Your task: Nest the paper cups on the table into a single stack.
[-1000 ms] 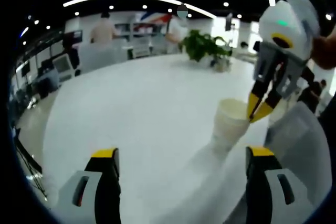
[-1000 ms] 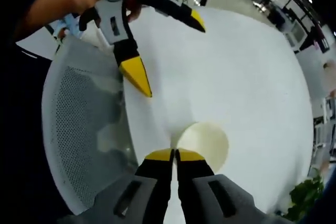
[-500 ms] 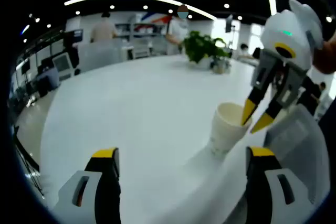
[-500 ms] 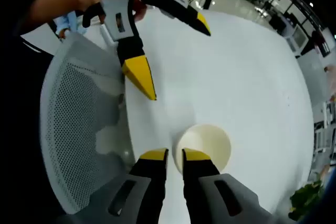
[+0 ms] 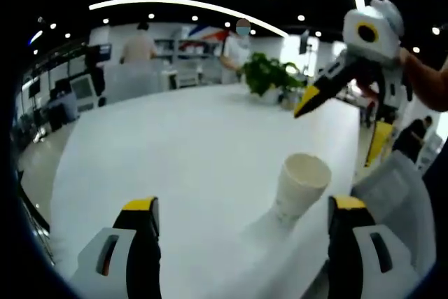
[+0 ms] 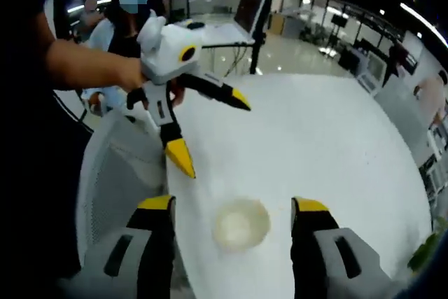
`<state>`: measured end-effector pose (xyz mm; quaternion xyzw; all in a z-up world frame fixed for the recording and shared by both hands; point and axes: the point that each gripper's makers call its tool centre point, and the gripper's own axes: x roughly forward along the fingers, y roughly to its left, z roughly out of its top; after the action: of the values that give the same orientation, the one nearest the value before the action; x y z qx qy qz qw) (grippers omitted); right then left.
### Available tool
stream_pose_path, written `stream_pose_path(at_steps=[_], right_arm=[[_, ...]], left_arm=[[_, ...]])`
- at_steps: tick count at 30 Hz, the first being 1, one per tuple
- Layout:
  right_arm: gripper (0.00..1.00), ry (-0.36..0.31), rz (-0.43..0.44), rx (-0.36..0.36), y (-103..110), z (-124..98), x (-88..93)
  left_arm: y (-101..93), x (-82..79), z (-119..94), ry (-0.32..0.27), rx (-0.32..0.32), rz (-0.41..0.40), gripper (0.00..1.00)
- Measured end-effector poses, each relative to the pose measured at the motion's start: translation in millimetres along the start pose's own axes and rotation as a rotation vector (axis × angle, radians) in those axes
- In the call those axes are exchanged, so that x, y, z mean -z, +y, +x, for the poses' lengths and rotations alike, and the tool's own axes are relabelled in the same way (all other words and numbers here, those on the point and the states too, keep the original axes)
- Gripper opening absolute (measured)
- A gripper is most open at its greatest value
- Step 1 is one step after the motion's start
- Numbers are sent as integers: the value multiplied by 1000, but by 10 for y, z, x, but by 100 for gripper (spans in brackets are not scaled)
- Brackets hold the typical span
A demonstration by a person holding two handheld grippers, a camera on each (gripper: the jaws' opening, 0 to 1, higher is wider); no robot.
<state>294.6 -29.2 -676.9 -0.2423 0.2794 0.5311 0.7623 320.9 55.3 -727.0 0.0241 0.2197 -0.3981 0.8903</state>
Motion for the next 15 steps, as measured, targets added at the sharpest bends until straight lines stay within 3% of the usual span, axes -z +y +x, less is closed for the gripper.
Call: stream_pose_path(at_steps=[2,3,5,7,8,12,15], right_arm=[[74,-52,20,21,-57,-70,-40],[77,-114,27,40,-86,-135,-106],[85,-193,60,35,-55,-238,-171],[89,-276,56,56,-61,-340,-230],[90,-283,52,66,-69,-375,-214],[91,-369,62,72,-65,-494,-192],[90,-487,53,62,-60,-596,-217]], left_arm=[[-80,-112,-2,-67,38,2,99],[-144,-212,-24,-121,63,25,99],[-221,-299,-52,-161,82,65,99],[-192,-231,-35,-107,59,92,99],[-182,-196,-31,-81,53,99,99],[-238,-209,-52,-88,71,96,99],[-290,-197,-64,-95,92,105,99]])
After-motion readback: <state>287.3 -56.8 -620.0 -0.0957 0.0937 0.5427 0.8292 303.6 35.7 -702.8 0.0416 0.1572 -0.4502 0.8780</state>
